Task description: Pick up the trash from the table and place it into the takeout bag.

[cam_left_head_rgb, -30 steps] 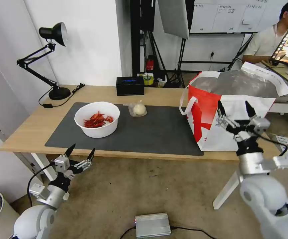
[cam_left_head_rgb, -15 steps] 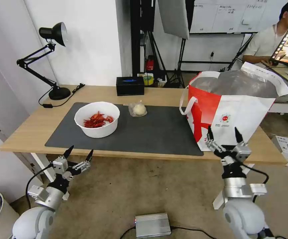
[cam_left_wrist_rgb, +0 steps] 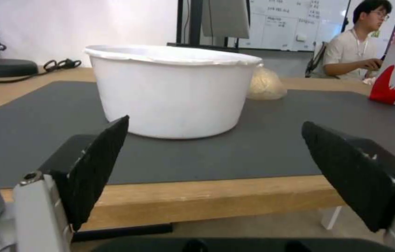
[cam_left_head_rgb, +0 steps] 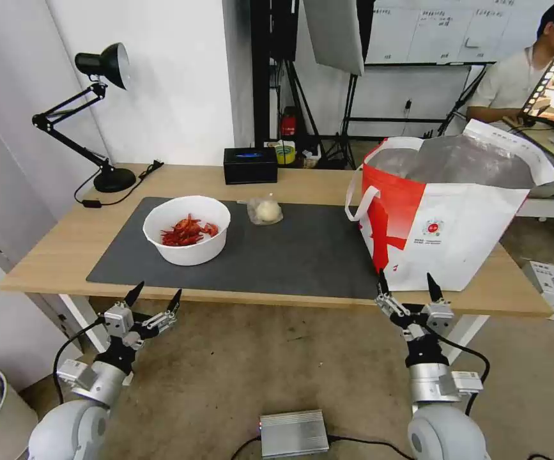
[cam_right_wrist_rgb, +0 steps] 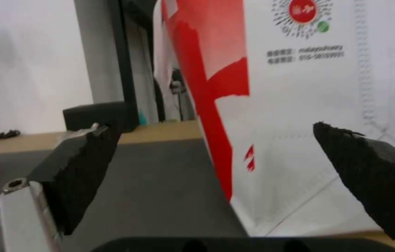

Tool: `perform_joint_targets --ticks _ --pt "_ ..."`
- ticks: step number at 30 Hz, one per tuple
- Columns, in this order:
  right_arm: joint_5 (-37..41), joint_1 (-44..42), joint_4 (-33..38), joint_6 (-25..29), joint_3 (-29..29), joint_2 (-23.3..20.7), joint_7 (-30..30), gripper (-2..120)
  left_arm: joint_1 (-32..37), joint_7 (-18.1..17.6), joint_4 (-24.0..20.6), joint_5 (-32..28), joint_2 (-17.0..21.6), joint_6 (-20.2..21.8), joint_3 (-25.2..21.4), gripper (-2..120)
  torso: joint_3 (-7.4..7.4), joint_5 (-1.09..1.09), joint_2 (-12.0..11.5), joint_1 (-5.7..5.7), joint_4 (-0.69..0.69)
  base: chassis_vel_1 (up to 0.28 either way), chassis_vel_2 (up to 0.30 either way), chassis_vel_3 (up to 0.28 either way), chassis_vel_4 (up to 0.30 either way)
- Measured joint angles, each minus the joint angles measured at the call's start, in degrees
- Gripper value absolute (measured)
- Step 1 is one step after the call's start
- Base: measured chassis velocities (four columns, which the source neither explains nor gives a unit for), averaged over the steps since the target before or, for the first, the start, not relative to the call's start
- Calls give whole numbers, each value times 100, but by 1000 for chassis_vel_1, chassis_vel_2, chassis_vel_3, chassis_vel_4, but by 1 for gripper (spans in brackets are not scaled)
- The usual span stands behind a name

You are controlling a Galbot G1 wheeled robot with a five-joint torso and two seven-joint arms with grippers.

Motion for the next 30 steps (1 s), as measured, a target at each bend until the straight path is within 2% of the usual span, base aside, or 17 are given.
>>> perform_joint_targets --ticks 17,30 --pt "-159 -16 -93 -22 -305 98 -70 100 -17 3 34 35 -19 -5 -13 100 0 0 0 0 0 0 0 0 0" --pt "-55 195 -150 -50 -707 -23 -48 100 -16 5 86 47 -27 -15 -12 100 0 0 0 1 0 0 0 0 0"
